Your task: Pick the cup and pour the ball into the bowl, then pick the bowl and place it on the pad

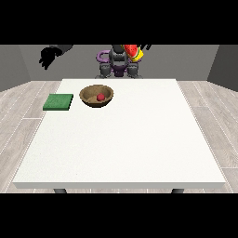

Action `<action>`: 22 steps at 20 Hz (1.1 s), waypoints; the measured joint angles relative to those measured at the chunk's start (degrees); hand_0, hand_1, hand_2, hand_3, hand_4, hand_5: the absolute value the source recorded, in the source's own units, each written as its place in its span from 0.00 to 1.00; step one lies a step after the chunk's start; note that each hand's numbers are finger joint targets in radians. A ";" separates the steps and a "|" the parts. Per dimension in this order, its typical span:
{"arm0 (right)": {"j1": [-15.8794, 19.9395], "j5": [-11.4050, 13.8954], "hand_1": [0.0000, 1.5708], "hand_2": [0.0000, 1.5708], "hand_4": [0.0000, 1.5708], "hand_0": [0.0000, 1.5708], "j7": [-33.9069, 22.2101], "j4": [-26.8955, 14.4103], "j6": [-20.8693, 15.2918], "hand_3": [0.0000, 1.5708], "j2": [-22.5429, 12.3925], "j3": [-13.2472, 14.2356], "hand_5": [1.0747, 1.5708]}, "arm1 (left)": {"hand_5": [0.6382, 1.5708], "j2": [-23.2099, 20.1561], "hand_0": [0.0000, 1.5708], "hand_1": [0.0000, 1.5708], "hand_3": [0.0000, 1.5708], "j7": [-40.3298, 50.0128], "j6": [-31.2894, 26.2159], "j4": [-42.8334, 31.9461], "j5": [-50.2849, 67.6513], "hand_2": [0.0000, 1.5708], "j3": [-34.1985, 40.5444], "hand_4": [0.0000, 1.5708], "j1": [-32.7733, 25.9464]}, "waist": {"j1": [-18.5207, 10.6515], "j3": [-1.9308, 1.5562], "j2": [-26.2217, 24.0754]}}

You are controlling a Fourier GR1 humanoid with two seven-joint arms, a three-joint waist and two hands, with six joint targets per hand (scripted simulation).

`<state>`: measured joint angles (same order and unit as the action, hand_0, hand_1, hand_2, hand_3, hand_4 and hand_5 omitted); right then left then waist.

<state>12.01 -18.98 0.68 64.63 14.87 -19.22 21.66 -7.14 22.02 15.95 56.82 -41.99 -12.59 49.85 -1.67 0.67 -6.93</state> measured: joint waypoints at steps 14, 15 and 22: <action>-0.20 3.04 0.00 0.00 0.47 0.00 6.83 -3.20 -8.65 0.00 8.29 -0.71 0.99 | 0.99 -11.59 0.00 0.00 0.00 -12.42 -25.16 8.13 42.27 0.00 29.48 0.67 -2.00 | -8.95 -0.57 8.62; -0.42 3.05 0.00 0.00 0.46 0.00 7.97 -3.93 -8.49 0.00 8.73 -0.72 0.99 | 0.99 -12.82 0.00 0.00 0.00 -12.94 -26.92 8.19 43.67 0.00 30.51 0.66 -2.83 | -9.01 -0.59 9.08; 2.65 4.67 0.00 0.00 0.37 0.00 14.73 -11.66 -8.32 0.00 10.93 -2.41 0.98 | 0.96 -18.94 0.00 0.00 0.00 -12.74 -32.58 9.12 49.66 0.00 34.89 0.64 -5.71 | -7.14 -0.68 11.57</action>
<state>14.66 -14.30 15.41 52.97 6.54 -8.29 19.25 -26.08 9.29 -16.63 65.94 7.67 22.30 44.14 -8.81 -0.01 4.64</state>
